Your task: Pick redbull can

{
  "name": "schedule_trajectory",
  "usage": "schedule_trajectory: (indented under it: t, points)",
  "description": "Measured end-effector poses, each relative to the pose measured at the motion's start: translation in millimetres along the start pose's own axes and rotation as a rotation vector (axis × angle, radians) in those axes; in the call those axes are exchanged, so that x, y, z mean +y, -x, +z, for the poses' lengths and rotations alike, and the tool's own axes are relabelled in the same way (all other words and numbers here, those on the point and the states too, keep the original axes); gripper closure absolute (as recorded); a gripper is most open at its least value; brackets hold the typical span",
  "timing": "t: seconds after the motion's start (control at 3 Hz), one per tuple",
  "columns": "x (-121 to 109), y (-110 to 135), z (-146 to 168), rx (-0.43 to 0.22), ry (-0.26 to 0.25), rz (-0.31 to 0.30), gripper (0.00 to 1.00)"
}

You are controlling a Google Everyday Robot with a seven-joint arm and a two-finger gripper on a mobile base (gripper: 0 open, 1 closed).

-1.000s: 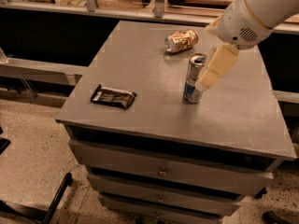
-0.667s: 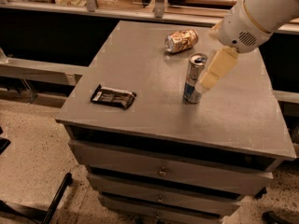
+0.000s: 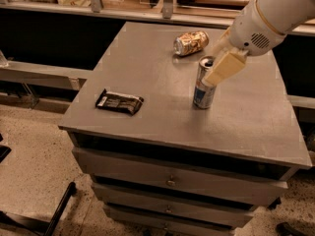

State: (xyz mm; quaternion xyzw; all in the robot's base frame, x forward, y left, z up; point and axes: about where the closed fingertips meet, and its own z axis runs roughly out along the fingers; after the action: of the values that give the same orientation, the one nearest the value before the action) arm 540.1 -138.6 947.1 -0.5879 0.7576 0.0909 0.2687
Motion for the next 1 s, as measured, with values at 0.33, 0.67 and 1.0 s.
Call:
schedule_trajectory:
  t: [0.33,0.67,1.0]
  points:
    - [1,1,0,0.000,0.000,-0.002,0.62]
    - [1,2,0,0.000,0.000,-0.005,0.86]
    - [5,15,-10,-0.004,-0.023,-0.061,1.00]
